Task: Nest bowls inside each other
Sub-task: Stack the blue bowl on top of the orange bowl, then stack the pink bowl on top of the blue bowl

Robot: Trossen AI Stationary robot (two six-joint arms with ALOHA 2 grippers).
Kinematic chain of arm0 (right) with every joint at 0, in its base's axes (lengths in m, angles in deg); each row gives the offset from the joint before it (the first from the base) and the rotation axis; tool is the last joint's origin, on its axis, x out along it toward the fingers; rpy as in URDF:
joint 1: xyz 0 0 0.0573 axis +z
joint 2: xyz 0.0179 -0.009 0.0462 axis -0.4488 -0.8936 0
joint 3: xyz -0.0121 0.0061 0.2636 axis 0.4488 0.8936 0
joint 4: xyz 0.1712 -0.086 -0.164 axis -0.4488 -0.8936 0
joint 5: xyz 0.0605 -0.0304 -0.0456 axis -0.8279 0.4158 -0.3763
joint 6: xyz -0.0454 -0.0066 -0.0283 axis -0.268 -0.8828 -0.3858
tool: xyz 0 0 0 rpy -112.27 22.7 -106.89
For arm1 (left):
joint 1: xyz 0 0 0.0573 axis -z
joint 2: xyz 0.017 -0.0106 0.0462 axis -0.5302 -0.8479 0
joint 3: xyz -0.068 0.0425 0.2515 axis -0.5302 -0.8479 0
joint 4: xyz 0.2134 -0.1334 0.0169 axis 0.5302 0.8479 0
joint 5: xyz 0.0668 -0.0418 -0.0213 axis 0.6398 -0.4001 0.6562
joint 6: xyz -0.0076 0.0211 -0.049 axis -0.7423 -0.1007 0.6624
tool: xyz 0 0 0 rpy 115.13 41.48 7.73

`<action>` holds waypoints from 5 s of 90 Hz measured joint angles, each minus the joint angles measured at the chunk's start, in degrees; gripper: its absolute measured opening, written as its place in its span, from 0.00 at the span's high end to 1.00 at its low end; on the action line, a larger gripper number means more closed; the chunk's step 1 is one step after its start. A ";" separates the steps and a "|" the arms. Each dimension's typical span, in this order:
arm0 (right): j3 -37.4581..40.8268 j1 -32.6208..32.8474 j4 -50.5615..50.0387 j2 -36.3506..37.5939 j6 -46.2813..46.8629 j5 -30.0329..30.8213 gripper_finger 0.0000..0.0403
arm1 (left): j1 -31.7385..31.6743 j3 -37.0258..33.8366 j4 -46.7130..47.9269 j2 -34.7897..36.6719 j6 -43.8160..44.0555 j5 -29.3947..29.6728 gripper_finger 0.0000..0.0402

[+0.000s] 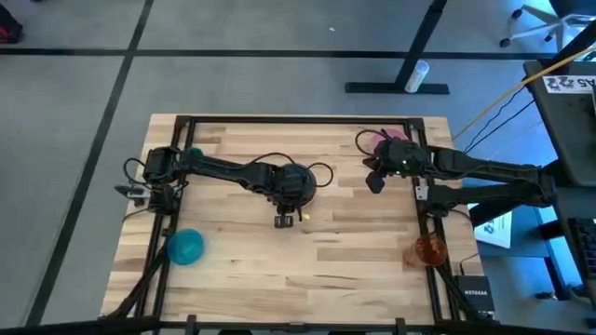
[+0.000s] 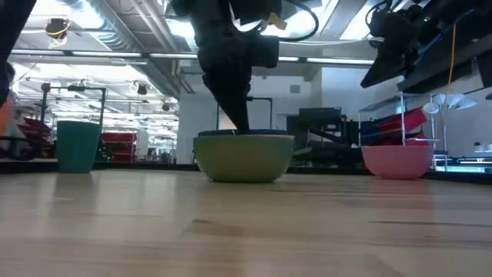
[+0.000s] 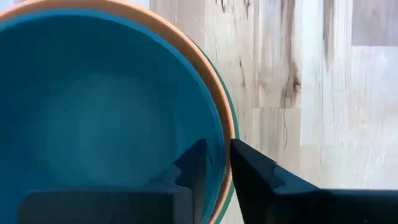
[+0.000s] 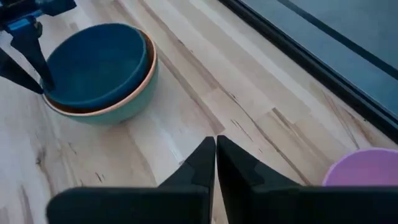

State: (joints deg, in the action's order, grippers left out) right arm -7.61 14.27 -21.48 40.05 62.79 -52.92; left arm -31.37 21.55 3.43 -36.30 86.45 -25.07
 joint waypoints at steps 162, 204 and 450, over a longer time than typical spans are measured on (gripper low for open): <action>18.90 0.00 16.33 33.85 4.62 1.43 1.00 | -15.82 -33.46 -41.40 39.30 -11.17 -25.44 1.00; 19.77 0.00 19.43 28.51 3.66 5.19 1.00 | -20.89 -48.92 -57.48 45.49 -5.36 -28.49 1.00; -4.18 -16.27 -5.29 -22.43 -6.15 -7.86 1.00 | -26.88 -52.81 -56.32 45.48 -4.13 -34.49 1.00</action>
State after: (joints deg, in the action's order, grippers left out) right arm -11.79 -2.00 -26.77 17.62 56.63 -60.78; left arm -58.26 -31.25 -52.88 9.18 82.32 -59.56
